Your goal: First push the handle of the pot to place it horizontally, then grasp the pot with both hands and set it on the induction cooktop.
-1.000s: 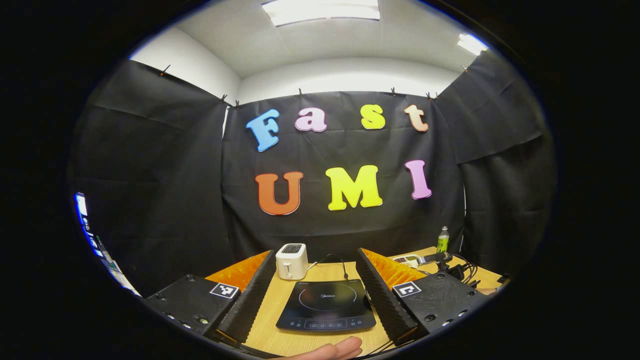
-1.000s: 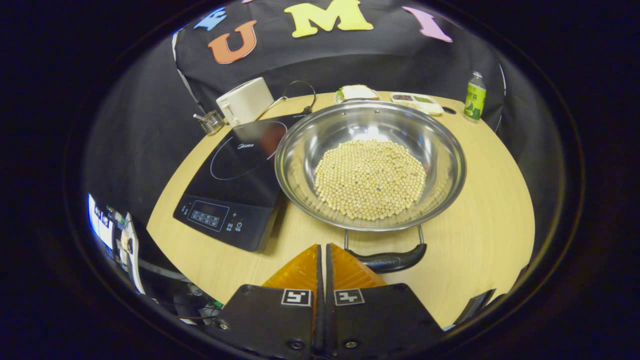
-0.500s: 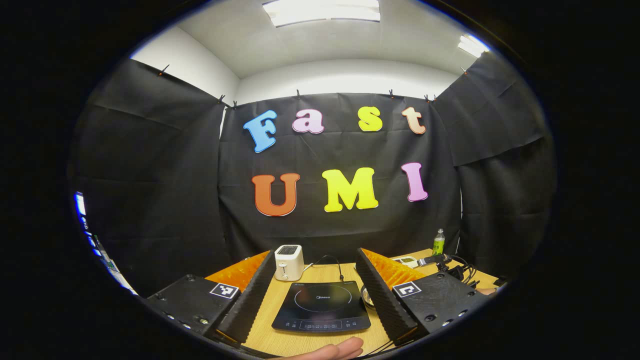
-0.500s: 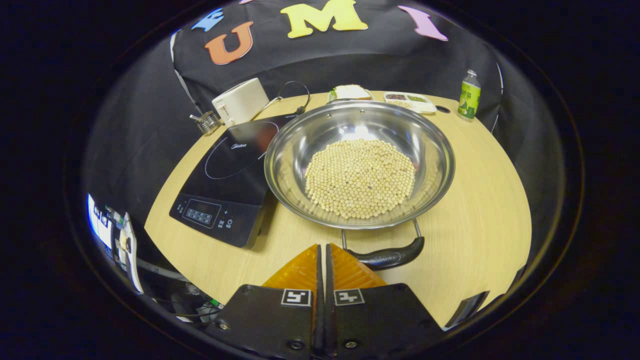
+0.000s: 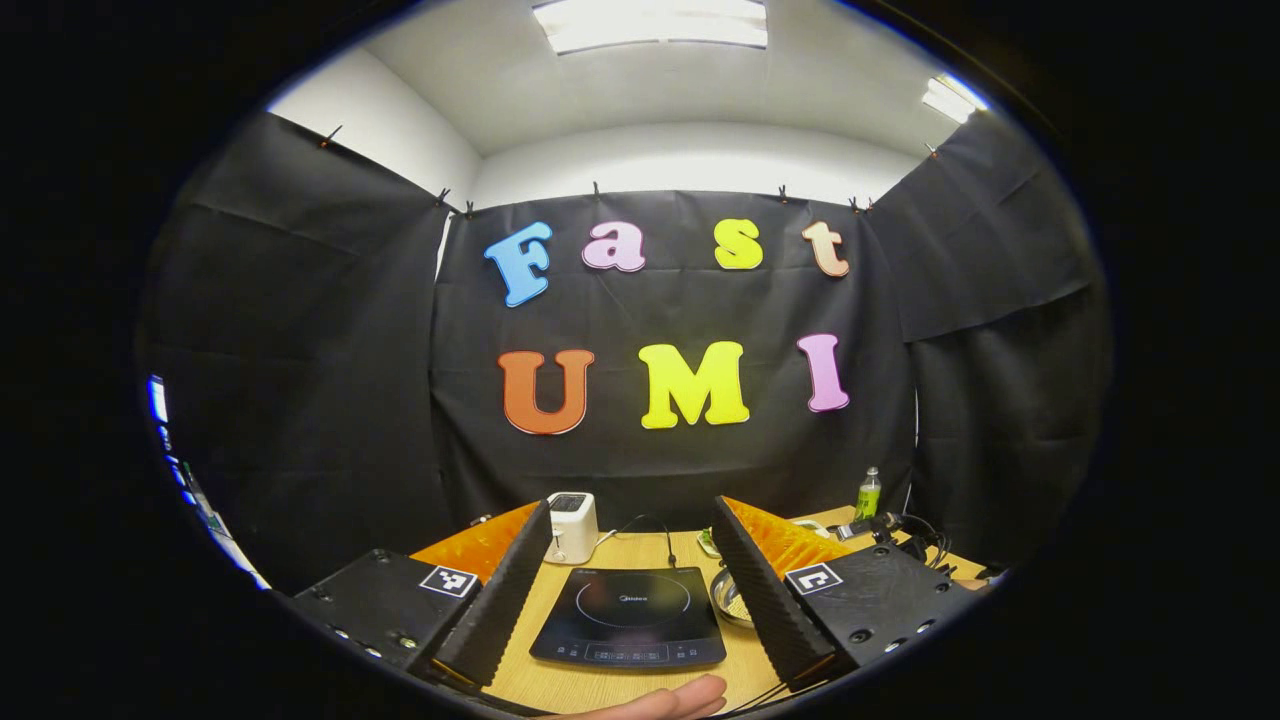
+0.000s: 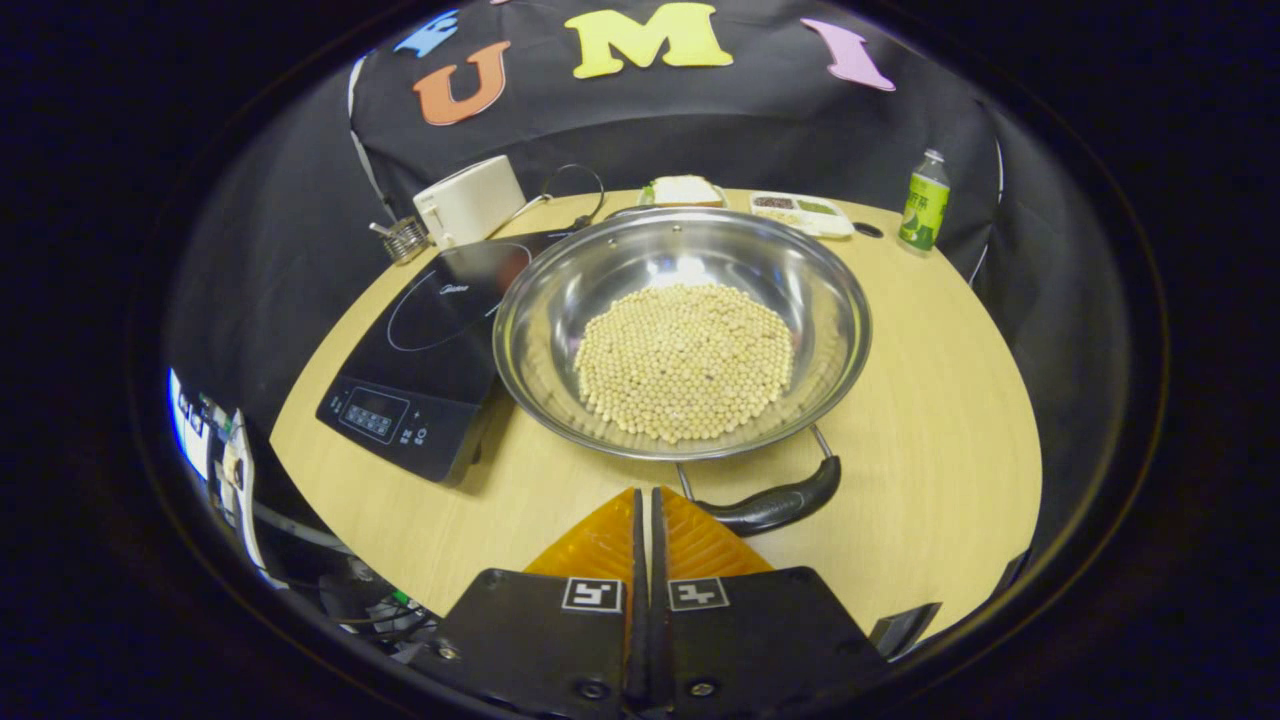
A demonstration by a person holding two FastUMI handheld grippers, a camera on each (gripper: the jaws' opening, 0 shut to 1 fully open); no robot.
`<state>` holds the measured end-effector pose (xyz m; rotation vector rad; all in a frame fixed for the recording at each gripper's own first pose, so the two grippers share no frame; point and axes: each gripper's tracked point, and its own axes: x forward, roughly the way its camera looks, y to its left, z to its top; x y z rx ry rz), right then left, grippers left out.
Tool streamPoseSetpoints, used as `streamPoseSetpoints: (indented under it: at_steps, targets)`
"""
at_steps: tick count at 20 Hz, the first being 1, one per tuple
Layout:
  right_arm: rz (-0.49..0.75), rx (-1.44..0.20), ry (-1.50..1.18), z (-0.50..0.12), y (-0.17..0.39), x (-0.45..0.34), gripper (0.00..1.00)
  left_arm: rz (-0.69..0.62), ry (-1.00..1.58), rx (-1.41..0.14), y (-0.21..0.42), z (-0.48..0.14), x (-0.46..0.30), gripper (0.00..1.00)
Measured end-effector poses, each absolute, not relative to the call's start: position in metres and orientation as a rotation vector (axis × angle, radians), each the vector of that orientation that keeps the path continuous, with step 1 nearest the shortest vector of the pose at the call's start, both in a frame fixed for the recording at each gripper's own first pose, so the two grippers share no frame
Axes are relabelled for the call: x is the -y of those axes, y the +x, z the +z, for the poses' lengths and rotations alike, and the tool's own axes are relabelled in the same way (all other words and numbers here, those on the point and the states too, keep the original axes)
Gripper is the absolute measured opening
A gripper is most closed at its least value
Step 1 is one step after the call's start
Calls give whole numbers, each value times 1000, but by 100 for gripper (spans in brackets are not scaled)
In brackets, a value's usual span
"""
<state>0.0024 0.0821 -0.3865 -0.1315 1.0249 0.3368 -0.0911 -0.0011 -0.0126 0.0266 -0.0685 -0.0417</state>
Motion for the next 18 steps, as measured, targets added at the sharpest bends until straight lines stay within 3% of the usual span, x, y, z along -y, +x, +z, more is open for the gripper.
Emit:
streamPoseSetpoints:
  at_steps: [18]
  targets:
    - [282, -1016, -156, -394, 72, -7, 4, -32, -65, 75, -66, -5, 13, 96]
